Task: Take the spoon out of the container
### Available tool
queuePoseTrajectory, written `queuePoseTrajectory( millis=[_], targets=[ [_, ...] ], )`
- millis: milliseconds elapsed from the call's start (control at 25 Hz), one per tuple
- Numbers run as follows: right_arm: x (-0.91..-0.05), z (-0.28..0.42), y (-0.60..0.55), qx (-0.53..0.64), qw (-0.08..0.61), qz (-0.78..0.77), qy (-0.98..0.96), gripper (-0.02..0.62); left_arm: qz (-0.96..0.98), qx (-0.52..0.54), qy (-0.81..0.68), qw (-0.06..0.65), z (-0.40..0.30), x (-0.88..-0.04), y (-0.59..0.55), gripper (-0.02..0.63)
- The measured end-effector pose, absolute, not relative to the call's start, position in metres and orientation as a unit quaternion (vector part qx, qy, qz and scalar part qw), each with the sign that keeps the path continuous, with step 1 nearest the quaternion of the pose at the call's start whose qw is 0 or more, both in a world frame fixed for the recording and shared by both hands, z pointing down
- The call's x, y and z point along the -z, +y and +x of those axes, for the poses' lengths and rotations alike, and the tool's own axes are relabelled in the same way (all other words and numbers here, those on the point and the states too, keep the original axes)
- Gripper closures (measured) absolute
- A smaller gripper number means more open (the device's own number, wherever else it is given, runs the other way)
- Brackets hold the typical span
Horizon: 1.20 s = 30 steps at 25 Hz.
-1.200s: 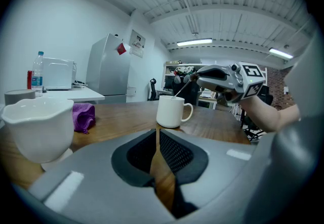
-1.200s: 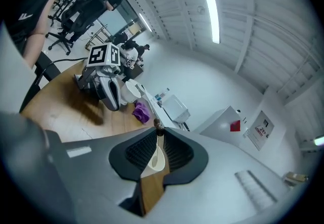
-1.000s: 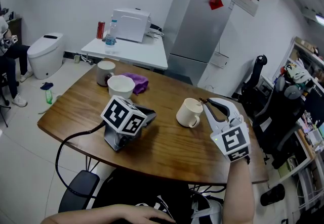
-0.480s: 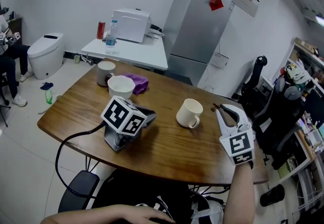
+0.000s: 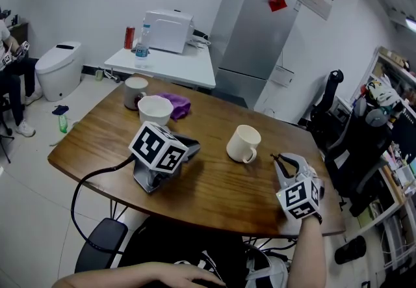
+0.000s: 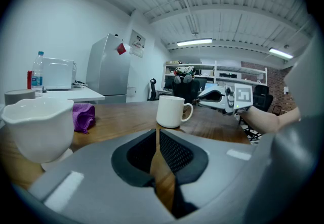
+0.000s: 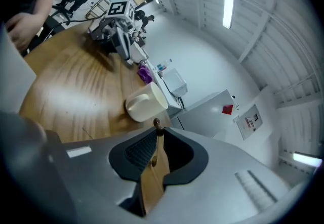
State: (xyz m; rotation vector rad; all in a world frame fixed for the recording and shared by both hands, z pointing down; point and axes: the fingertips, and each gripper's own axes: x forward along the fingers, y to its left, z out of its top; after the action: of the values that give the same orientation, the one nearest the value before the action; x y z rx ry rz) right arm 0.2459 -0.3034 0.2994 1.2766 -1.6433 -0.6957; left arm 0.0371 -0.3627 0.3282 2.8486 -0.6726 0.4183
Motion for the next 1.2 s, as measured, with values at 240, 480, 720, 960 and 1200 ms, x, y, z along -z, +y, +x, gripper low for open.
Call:
queuePoseTrajectory(
  millis=[240, 480, 720, 960, 1200],
  targets=[
    [-0.331, 0.239, -0.3, 0.257, 0.508, 0.465, -0.678, 0.545, 0.959, -0.141, -0.226, 0.092, 0.037, -0.328, -0.363, 0.584],
    [-0.35, 0.227, -0.298, 0.204, 0.518, 0.427, -0.713, 0.538, 0.959, -0.141, -0.227, 0.092, 0.039, -0.329, -0.362, 0.584],
    [-0.361, 0.222, -0.3, 0.147, 0.517, 0.415, -0.734, 0.534, 0.959, -0.141, -0.227, 0.092, 0.037, -0.328, -0.363, 0.584],
    [-0.369, 0.222, -0.3, 0.078, 0.501, 0.414, -0.756, 0.528, 0.959, -0.141, -0.227, 0.093, 0.038, -0.328, -0.361, 0.584],
    [-0.368, 0.217, -0.297, 0.043, 0.474, 0.411, -0.777, 0.505, 0.959, -0.141, -0.227, 0.093, 0.037, -0.328, -0.362, 0.584]
  ],
)
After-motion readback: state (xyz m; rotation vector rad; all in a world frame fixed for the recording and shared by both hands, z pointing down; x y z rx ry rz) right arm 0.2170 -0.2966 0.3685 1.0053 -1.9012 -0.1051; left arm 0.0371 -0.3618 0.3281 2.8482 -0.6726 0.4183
